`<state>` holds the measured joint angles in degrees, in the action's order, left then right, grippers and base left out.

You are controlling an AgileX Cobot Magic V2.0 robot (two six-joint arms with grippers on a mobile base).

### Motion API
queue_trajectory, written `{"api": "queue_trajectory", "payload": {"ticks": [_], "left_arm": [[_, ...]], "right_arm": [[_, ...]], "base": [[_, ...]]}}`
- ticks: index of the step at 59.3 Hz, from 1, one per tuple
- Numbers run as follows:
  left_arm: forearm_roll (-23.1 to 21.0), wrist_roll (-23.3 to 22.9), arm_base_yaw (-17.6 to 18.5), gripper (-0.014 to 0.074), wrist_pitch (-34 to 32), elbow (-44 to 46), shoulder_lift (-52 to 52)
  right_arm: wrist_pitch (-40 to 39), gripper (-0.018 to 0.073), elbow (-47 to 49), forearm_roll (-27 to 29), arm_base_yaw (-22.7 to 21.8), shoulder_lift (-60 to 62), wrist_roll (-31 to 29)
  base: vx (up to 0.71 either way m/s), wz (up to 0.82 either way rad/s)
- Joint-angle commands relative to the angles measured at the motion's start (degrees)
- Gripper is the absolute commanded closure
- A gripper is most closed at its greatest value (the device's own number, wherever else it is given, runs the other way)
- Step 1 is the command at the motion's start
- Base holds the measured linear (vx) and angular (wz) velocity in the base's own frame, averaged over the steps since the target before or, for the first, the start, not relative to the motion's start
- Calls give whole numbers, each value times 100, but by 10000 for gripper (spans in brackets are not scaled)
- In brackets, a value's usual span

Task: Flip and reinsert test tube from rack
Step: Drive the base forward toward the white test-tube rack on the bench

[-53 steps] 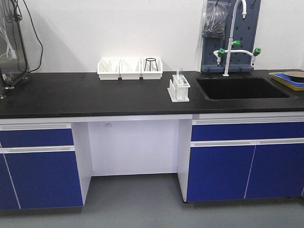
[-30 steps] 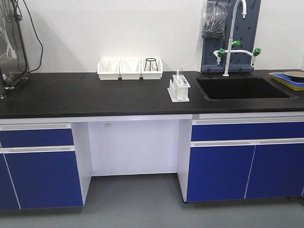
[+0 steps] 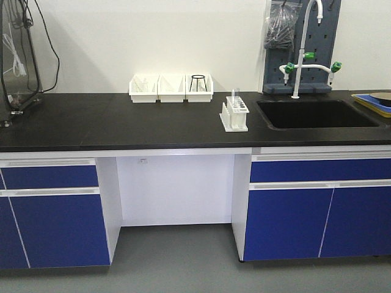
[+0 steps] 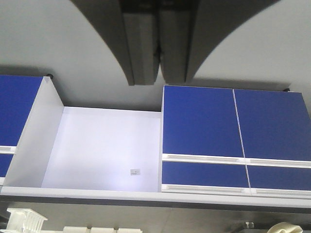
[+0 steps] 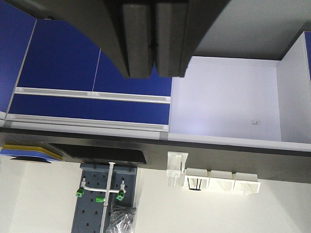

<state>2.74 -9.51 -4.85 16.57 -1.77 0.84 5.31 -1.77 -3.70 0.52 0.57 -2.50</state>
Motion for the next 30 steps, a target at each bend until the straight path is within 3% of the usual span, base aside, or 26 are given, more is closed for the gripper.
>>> {"api": "queue_trajectory", "payload": {"ticks": [1,30], "left_arm": [[-21,-1,28,603,-500,-5,71],[-21,-1,28,603,-500,-5,71]], "right_arm": [[-458,568,-6,-3,10,41,-54],[-458,568,-6,-3,10,41,-54]], "base": [[4,0],[19,-3]]}}
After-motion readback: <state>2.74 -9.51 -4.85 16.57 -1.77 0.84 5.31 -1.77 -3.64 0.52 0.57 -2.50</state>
